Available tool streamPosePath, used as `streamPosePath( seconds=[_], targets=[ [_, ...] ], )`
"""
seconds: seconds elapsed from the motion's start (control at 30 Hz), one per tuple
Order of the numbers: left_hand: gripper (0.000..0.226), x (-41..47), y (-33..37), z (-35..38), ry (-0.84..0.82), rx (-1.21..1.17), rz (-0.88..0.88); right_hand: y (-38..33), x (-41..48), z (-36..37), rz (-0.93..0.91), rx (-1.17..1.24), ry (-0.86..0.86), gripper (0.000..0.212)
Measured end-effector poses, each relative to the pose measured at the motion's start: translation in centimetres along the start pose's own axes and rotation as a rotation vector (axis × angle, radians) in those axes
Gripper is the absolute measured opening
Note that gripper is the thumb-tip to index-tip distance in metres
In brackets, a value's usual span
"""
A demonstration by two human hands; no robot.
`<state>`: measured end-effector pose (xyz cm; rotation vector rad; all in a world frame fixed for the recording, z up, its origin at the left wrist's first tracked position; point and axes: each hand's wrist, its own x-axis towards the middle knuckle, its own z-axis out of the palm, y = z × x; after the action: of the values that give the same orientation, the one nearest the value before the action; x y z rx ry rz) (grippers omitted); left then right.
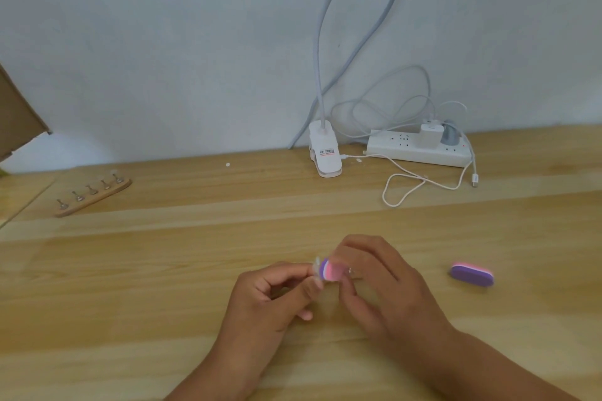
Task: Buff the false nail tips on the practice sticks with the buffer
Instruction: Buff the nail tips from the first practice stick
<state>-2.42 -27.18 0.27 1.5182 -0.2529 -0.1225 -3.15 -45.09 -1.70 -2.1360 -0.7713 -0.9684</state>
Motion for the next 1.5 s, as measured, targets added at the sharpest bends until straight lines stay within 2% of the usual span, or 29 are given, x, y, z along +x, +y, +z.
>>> streamPosePath(
  seconds=[0.1,0.27,0.33,0.4,0.57,0.73,0.93,1.07,1.23,1.4,1.5],
  targets=[
    [0.022,-0.01,0.02,-0.02,0.003,0.007,0.003,-0.16,-0.22,0.14,-0.099,0.018,-0.045,0.027],
    [0.017,0.02,-0.25,-0.07,0.01,0.007,-0.006,0.05,0.14,0.0,0.009,-0.022,0.019,0.027],
    [0.014,0.04,-0.2,-0.12,-0.006,0.015,-0.003,-0.12,0.03,0.03,-0.056,0.015,0.01,0.03],
    [0.022,0.0,-0.16,-0.18,-0.018,0.024,0.002,-0.19,-0.18,0.1,-0.124,-0.009,-0.028,0.032],
    [0.015,0.11,-0.38,-0.11,0.01,0.015,0.006,0.08,0.08,0.0,0.009,-0.061,0.009,0.028],
    [0.021,0.09,-0.31,-0.02,-0.004,0.013,0.013,-0.2,-0.09,0.05,-0.079,-0.002,-0.026,0.028],
    [0.017,0.16,-0.53,-0.09,0.012,0.011,0.009,-0.02,0.15,-0.02,0.011,-0.066,0.012,0.025],
    [0.02,0.21,-0.43,-0.04,-0.006,0.015,0.014,-0.29,-0.02,0.04,-0.093,-0.033,-0.023,0.032],
    [0.017,0.16,-0.51,-0.06,0.012,0.018,0.015,0.01,0.22,0.01,0.019,-0.101,0.024,0.025],
    [0.018,0.4,-0.42,-0.1,-0.018,0.017,0.01,-0.19,0.01,0.11,-0.096,-0.046,-0.022,0.034],
    [0.015,0.21,-0.4,-0.07,-0.008,0.035,0.013,-0.06,0.11,-0.02,-0.02,-0.125,-0.013,0.025]
  ],
)
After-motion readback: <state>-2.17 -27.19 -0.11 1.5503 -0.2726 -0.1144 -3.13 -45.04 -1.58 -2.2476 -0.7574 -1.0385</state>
